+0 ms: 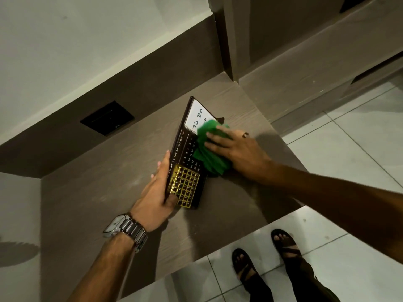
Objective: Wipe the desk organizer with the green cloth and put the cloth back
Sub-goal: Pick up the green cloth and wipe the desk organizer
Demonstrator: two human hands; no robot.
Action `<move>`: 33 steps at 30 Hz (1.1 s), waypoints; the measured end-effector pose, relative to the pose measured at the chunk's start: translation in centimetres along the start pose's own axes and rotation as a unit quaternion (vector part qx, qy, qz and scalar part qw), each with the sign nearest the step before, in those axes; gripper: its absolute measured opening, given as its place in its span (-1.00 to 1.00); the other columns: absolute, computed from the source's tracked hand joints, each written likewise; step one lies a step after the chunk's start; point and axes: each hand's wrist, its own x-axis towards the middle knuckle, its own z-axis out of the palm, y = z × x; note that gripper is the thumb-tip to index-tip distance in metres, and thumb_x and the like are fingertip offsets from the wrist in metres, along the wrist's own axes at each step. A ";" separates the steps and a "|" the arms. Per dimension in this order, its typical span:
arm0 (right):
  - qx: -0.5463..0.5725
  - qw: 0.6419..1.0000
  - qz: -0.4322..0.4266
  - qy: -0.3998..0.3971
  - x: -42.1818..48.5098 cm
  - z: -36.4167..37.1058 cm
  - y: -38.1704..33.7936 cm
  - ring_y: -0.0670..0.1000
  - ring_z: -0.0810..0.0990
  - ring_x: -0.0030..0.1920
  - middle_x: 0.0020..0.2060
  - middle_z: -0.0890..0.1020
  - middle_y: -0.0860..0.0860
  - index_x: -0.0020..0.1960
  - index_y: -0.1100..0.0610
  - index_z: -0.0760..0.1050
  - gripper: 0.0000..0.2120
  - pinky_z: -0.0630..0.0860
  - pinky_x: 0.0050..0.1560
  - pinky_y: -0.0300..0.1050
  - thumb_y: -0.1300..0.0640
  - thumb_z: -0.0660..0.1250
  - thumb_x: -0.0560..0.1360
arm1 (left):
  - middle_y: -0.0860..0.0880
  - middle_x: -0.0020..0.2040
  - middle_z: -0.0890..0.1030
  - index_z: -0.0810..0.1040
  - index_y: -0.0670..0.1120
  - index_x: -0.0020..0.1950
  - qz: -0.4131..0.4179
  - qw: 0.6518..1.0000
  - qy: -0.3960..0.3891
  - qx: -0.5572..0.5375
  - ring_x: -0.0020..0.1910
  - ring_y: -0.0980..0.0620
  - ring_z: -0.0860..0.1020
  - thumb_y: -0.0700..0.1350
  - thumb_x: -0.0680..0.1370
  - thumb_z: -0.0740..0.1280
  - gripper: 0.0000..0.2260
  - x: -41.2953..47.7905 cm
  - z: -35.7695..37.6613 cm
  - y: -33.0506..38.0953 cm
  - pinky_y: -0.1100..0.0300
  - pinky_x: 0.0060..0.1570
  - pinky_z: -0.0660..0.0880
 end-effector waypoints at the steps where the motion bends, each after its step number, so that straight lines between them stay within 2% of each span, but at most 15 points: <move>1: 0.011 0.999 0.030 -0.016 0.7 -0.4 0.8 0.21 0.20 0.47 0.50 0.27 0.01 0.49 -0.04 0.24 -0.41 0.48 0.12 0.24 0.19 0.31 0.51 | -0.12 0.61 0.05 -0.37 0.33 0.46 -0.006 1.000 0.001 -0.001 0.55 -0.25 0.11 -0.29 0.53 0.29 -0.05 0.0 -0.1 0.0 -0.38 0.40 0.22; 3: 0.030 0.997 0.075 -0.018 1.3 -0.5 0.6 0.21 0.14 0.49 0.53 0.20 -0.01 0.51 -0.09 0.16 -0.39 0.44 0.18 0.26 0.17 0.27 0.53 | -0.10 0.61 0.05 -0.38 0.37 0.43 -0.014 1.000 0.002 -0.001 0.54 -0.26 0.13 -0.26 0.53 0.30 -0.05 0.1 -0.1 0.1 -0.39 0.38 0.25; 5: 0.054 0.994 0.090 0.001 0.8 -0.1 -1.4 0.23 0.19 0.47 0.50 0.27 0.05 0.49 -0.02 0.24 -0.42 0.39 0.26 0.27 0.21 0.30 0.52 | -0.11 0.60 0.06 -0.39 0.39 0.42 -0.021 1.000 0.003 0.003 0.52 -0.30 0.17 -0.25 0.53 0.31 -0.04 0.0 0.0 0.1 -0.40 0.35 0.29; 7: 0.084 0.996 0.040 0.018 -1.3 0.6 -4.7 0.26 0.31 0.42 0.43 0.39 0.11 0.42 0.05 0.38 -0.43 0.39 0.27 0.30 0.24 0.41 0.45 | -0.16 0.59 0.11 -0.40 0.40 0.41 -0.028 0.999 0.011 0.011 0.46 -0.38 0.25 -0.25 0.53 0.31 -0.04 0.0 0.0 0.1 -0.42 0.28 0.36; 9: 0.100 0.994 -0.038 0.006 -3.8 1.2 -7.5 0.25 0.37 0.38 0.40 0.44 0.09 0.39 0.03 0.42 -0.37 0.45 0.22 0.28 0.20 0.52 0.36 | -0.19 0.57 0.15 -0.40 0.39 0.41 -0.027 0.999 0.018 0.018 0.38 -0.44 0.32 -0.25 0.52 0.31 -0.03 -0.1 0.0 0.1 -0.36 0.17 0.47; 12: 0.109 0.987 -0.116 -0.033 -5.4 1.3 -8.4 0.20 0.32 0.42 0.43 0.40 0.04 0.43 0.01 0.35 -0.25 0.49 0.18 0.28 0.13 0.57 0.31 | -0.17 0.58 0.11 -0.39 0.37 0.43 -0.021 0.999 0.020 0.015 0.36 -0.40 0.38 -0.26 0.53 0.30 -0.04 -0.1 0.2 0.1 -0.06 -0.05 0.62; 14: 0.131 0.985 -0.109 0.019 -4.3 0.6 -7.5 0.18 0.24 0.47 0.45 0.36 0.04 0.45 0.04 0.33 -0.29 0.43 0.25 0.28 0.19 0.52 0.36 | -0.18 0.58 0.11 -0.37 0.33 0.46 -0.021 0.999 0.019 0.021 0.39 -0.39 0.35 -0.26 0.53 0.30 -0.06 0.0 0.3 0.2 -0.17 0.05 0.59; 16: 0.159 0.979 -0.080 0.095 -2.2 -0.1 -6.3 0.17 0.13 0.50 0.47 0.31 0.05 0.47 0.06 0.27 -0.33 0.32 0.36 0.23 0.26 0.42 0.42 | -0.25 0.54 0.19 -0.25 0.21 0.53 -0.013 0.999 0.027 0.034 0.43 -0.37 0.30 -0.28 0.51 0.29 -0.13 0.1 0.4 0.2 -0.32 0.24 0.44; 18: 0.147 0.977 -0.079 0.130 0.2 -0.3 -5.3 0.17 0.08 0.52 0.49 0.27 0.07 0.50 0.07 0.22 -0.37 0.25 0.42 0.17 0.29 0.33 0.48 | -0.26 0.51 0.25 -0.13 0.11 0.55 -0.013 0.999 0.025 0.031 0.46 -0.32 0.27 -0.30 0.50 0.28 -0.19 0.4 0.4 0.2 -0.32 0.35 0.33; 21: 0.089 0.987 -0.079 0.104 1.2 0.6 -4.0 0.18 0.05 0.53 0.51 0.22 0.08 0.52 0.07 0.17 -0.34 0.23 0.43 0.17 0.31 0.31 0.49 | -0.14 0.58 0.15 -0.29 0.24 0.51 -0.023 0.999 0.007 0.023 0.51 -0.26 0.21 -0.30 0.51 0.31 -0.08 0.3 0.2 0.3 -0.33 0.38 0.29; 24: 0.080 0.993 -0.053 0.062 -1.0 2.1 -2.9 0.19 0.05 0.52 0.52 0.20 0.07 0.52 0.03 0.13 -0.27 0.27 0.40 0.26 0.24 0.39 0.46 | -0.15 0.58 0.15 -0.34 0.32 0.47 -0.028 1.000 0.000 0.008 0.44 -0.38 0.26 -0.31 0.51 0.31 -0.04 0.3 0.0 0.5 -0.42 0.30 0.32; 27: 0.084 0.989 -0.105 0.054 -2.8 2.7 -3.7 0.21 0.12 0.50 0.49 0.28 0.08 0.50 0.03 0.21 -0.25 0.31 0.36 0.31 0.25 0.46 0.41 | -0.18 0.56 0.18 -0.35 0.36 0.45 -0.024 1.000 -0.001 0.008 0.42 -0.43 0.27 -0.30 0.51 0.31 -0.03 0.2 0.0 0.6 -0.44 0.27 0.34; 30: 0.097 0.981 -0.152 0.077 -0.9 1.8 -4.3 0.13 0.10 0.52 0.50 0.25 0.05 0.50 0.03 0.19 -0.32 0.19 0.44 0.18 0.26 0.31 0.44 | -0.18 0.56 0.18 -0.30 0.30 0.49 -0.014 1.000 0.001 0.011 0.45 -0.37 0.28 -0.30 0.51 0.30 -0.07 0.3 0.1 0.7 -0.38 0.29 0.37; 31: 0.108 0.980 -0.141 0.086 0.1 1.2 -3.9 0.12 0.11 0.52 0.50 0.25 0.05 0.50 0.04 0.21 -0.34 0.19 0.44 0.18 0.28 0.29 0.44 | -0.19 0.55 0.22 -0.28 0.26 0.51 -0.013 1.000 0.006 0.016 0.42 -0.38 0.30 -0.30 0.51 0.31 -0.08 0.4 0.1 0.7 -0.37 0.30 0.37; 33: 0.089 0.986 -0.100 0.098 1.7 0.0 -2.5 0.18 0.16 0.50 0.49 0.29 0.08 0.48 0.06 0.25 -0.33 0.31 0.37 0.27 0.29 0.38 0.43 | -0.19 0.54 0.22 -0.29 0.25 0.51 -0.017 1.000 0.006 0.024 0.41 -0.36 0.31 -0.30 0.50 0.31 -0.08 0.4 0.1 0.7 -0.37 0.31 0.35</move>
